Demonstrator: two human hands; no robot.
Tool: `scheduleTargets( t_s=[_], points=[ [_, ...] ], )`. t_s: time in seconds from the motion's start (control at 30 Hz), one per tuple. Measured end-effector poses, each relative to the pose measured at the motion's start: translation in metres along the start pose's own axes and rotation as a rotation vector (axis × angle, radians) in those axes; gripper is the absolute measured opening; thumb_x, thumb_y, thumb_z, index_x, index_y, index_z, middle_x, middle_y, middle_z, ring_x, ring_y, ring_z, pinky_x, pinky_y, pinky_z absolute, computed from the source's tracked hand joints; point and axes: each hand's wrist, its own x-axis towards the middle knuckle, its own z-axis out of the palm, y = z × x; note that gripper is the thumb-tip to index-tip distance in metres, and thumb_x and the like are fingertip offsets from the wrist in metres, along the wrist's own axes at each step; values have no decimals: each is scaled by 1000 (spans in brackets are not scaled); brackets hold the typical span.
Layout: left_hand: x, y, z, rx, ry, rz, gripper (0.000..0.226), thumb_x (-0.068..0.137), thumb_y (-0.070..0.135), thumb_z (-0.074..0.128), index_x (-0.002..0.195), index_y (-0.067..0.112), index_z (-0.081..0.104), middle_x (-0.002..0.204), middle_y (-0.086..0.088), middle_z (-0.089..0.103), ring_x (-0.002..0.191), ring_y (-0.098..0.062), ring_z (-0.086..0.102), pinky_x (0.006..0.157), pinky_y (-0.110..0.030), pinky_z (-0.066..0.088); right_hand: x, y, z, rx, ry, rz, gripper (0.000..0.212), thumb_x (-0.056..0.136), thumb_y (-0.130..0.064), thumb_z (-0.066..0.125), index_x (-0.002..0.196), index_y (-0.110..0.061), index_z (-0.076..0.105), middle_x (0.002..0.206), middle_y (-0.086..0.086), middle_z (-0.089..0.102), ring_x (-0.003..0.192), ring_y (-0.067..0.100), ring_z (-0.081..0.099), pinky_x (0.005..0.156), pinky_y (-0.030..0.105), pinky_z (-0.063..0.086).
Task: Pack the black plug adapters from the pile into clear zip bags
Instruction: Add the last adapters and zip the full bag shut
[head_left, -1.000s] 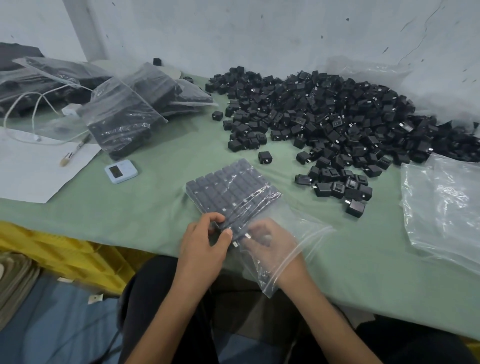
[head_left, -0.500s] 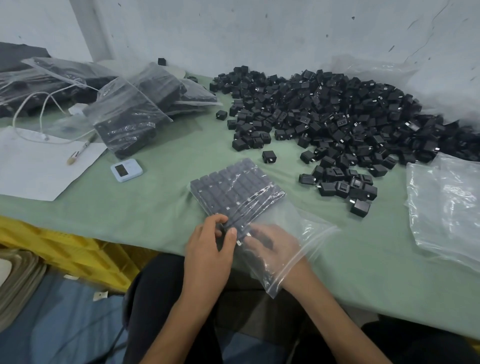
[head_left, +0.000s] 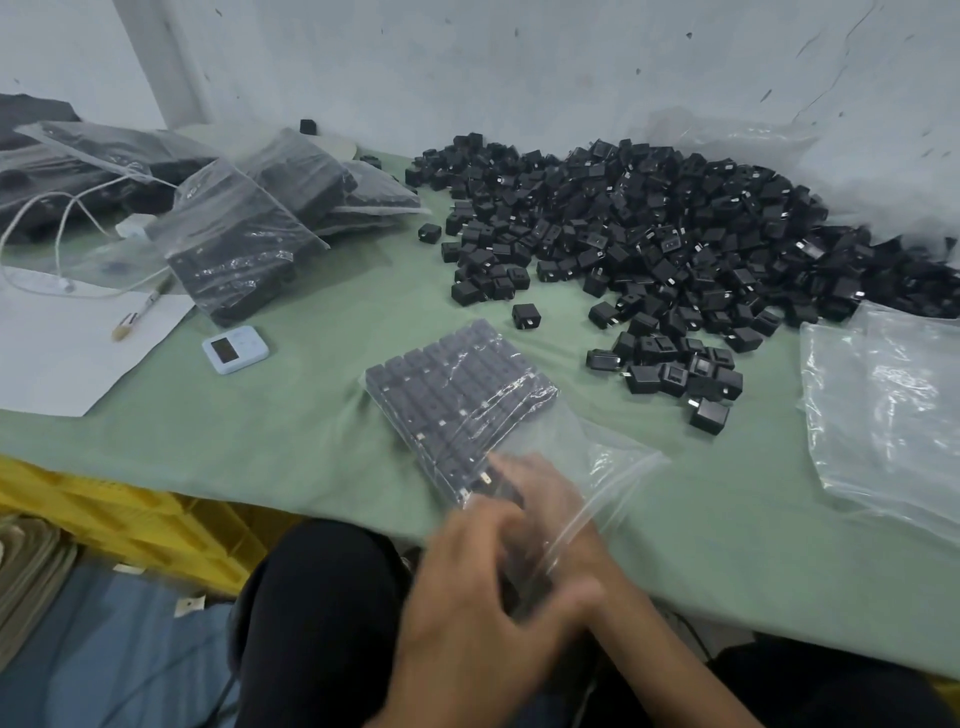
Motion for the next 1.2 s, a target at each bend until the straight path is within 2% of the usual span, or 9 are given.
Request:
scheduleTargets(
  t_s=[0.07, 0.23, 0.43, 0.53, 0.67, 0.83, 1.0, 1.07, 1.2],
  points=[
    [-19, 15, 13, 105, -75, 135, 61, 66, 83, 61, 112, 43, 57, 99, 25, 57, 86, 3, 59, 74, -14, 50, 5, 3, -3, -84, -102, 18, 52, 97, -41, 59, 139, -11, 53, 122, 11, 58, 111, 21, 58, 94, 26, 42],
    [-12, 16, 20, 112, 53, 271, 17, 77, 34, 59, 87, 29, 72, 79, 15, 66, 70, -8, 65, 61, -21, 53, 5, 3, -4, -222, -148, -45, 65, 94, -51, 58, 149, -20, 43, 137, 5, 50, 118, 18, 52, 101, 25, 39],
    [-3, 5, 11, 226, -57, 208, 43, 59, 29, 76, 97, 35, 56, 90, 18, 57, 73, -4, 53, 73, -16, 40, -1, 15, 0, 259, -32, 189, 23, 102, -14, 50, 122, -10, 61, 89, -12, 55, 61, -18, 59, 64, 5, 49],
    [1, 2, 13, 231, -91, 156, 48, 50, 12, 84, 85, 31, 57, 82, 17, 61, 68, -4, 55, 68, -16, 40, 4, 11, 0, 189, -111, 144, 4, 97, -21, 62, 96, -25, 63, 79, -14, 53, 64, -5, 59, 65, 10, 48],
    [8, -8, 7, 65, -106, 91, 31, 61, 16, 70, 84, 32, 59, 83, 19, 62, 71, 2, 56, 67, -2, 36, 10, 4, -5, -129, -99, 30, 23, 83, -50, 72, 103, -39, 70, 72, -14, 54, 82, 9, 56, 68, 7, 42],
    [13, -14, 1, -21, -197, 105, 18, 70, 23, 64, 84, 33, 61, 83, 19, 60, 67, 3, 55, 64, -7, 39, 8, 1, -6, -240, -88, -18, 39, 91, -48, 63, 123, -26, 66, 114, 3, 69, 108, 18, 62, 89, 21, 42],
    [39, -20, 1, -37, 53, 68, 16, 90, 43, 51, 87, 33, 63, 90, 17, 62, 90, -5, 57, 83, -21, 43, 0, -2, -12, -275, -150, -102, 26, 96, -32, 58, 115, -15, 66, 119, 6, 67, 103, 13, 58, 87, 17, 39],
    [63, -33, 2, 173, 141, 78, 19, 98, 34, 52, 111, 29, 65, 119, 12, 60, 117, -13, 51, 103, -34, 39, -9, -6, -17, -125, -151, -166, 32, 94, -25, 62, 124, -13, 63, 123, 7, 65, 112, 19, 59, 97, 22, 44],
    [87, -57, 14, 314, -43, -102, 46, 102, 44, 42, 147, 37, 41, 163, 12, 19, 152, -12, 0, 120, -38, 6, -18, -20, -25, -42, -191, -365, 19, 93, -20, 56, 106, -8, 61, 91, 3, 62, 82, 19, 59, 78, 32, 50]
  ],
)
